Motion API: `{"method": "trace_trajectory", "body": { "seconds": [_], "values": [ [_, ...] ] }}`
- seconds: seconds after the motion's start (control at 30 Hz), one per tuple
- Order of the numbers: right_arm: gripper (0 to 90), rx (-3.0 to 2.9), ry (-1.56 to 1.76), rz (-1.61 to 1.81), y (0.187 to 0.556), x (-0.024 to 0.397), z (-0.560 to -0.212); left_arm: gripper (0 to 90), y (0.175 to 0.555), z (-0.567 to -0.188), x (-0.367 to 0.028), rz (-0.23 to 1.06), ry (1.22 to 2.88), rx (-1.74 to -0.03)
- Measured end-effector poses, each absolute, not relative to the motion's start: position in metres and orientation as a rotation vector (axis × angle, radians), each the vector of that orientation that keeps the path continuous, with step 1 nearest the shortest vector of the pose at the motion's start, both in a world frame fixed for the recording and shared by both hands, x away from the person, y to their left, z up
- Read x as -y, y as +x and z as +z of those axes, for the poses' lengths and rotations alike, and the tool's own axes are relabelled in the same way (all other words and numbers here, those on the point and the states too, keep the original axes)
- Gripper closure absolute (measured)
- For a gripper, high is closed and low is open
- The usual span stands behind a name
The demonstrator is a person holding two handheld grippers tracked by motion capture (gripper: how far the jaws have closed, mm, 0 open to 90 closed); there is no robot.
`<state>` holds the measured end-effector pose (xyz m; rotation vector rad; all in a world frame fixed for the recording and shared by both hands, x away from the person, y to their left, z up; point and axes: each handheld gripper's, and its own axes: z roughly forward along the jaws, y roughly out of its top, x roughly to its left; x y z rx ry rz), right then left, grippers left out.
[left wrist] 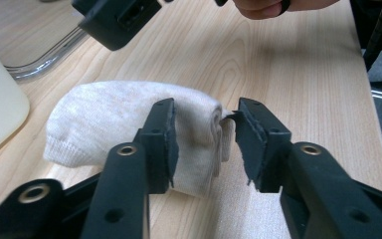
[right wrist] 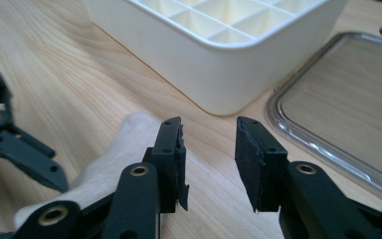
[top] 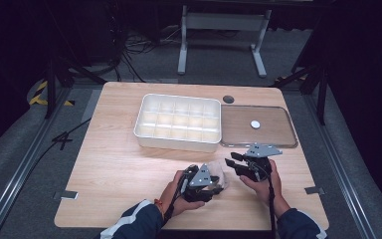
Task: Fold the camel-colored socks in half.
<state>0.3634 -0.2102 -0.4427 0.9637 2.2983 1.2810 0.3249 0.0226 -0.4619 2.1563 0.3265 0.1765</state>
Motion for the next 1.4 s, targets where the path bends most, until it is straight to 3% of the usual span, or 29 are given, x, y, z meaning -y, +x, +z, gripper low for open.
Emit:
{"method": "trace_trajectory", "body": {
  "seconds": [0.3,0.47,0.8,1.17,1.4],
  "values": [
    [53.6,-2.4,0.885,1.326,0.355,0.192,-0.439,53.5,0.321,-0.461,-0.024,0.173,2.175,-0.32],
    [52.8,-2.4,0.896,1.314,0.356,0.189,-0.443,48.5,0.316,-0.453,-0.032,0.187,2.189,-0.328],
    [50.9,-2.46,0.892,1.25,0.358,0.187,-0.448,48.4,0.31,-0.45,-0.043,0.165,2.206,-0.315],
    [48.4,-2.545,0.866,1.225,0.356,0.179,-0.455,58.7,0.31,-0.469,-0.022,0.173,2.26,-0.261],
    [45.1,-2.632,0.974,1.21,0.368,0.187,-0.467,53.3,0.309,-0.464,-0.032,0.16,2.302,-0.247]
  ]
}}
